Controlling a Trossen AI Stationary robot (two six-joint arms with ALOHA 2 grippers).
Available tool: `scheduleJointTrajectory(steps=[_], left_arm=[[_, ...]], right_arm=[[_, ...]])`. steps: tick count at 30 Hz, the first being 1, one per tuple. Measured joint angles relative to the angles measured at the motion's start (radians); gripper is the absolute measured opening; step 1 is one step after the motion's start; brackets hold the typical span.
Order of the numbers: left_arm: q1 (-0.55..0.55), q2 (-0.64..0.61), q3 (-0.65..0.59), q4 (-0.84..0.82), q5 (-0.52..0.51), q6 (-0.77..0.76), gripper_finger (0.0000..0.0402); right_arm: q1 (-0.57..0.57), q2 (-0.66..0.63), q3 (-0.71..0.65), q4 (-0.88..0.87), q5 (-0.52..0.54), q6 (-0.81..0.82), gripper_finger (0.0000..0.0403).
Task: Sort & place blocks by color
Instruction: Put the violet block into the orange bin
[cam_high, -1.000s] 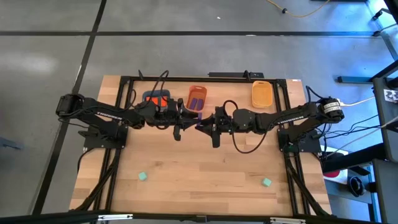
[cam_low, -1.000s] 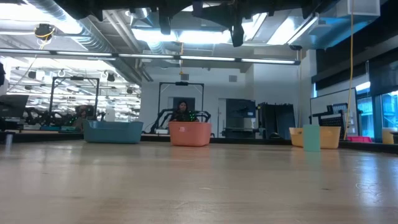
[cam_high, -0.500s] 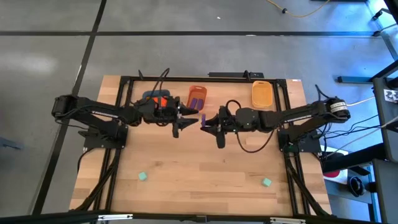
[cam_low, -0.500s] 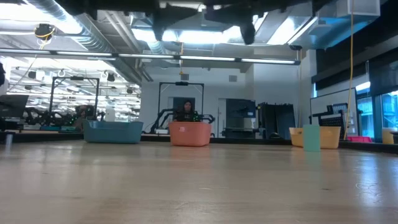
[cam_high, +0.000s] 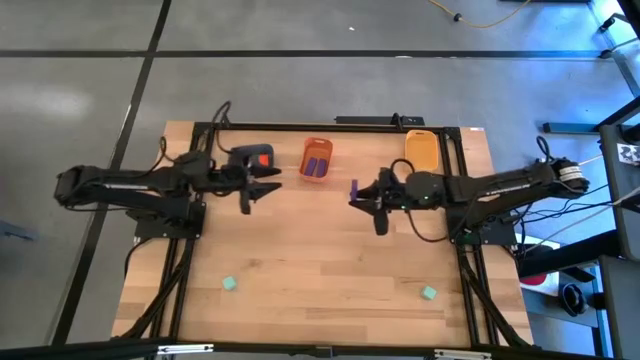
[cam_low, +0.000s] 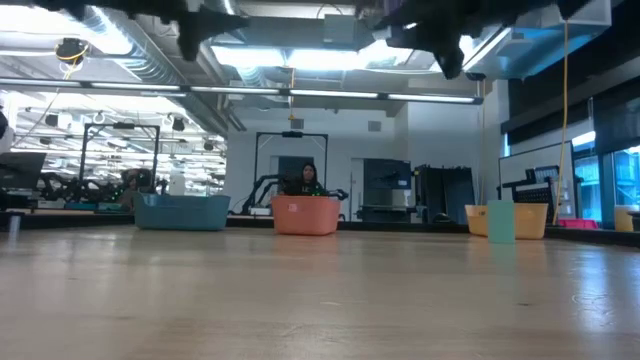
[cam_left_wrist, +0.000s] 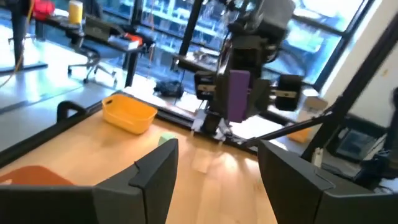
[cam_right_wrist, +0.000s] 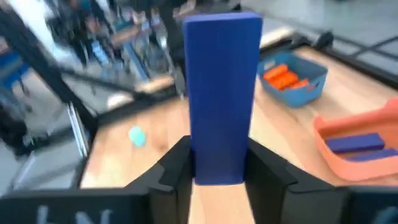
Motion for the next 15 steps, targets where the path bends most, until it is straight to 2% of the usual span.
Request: scheduleJointTrajectory(steps=[6,15], left_arm=[[-0.033,-0.072,-0.045,0.035,-0.012,0.000,0.0211],[-0.036,-0.074,-0.045,0.039,-0.024,0.027,0.0211]], right_arm=[[0.000,-0.040,-0.087,0.208,0.003,0.036,0.0110],[0.000,-0.036,-0.068,0.213,0.003,0.034,0.0110]])
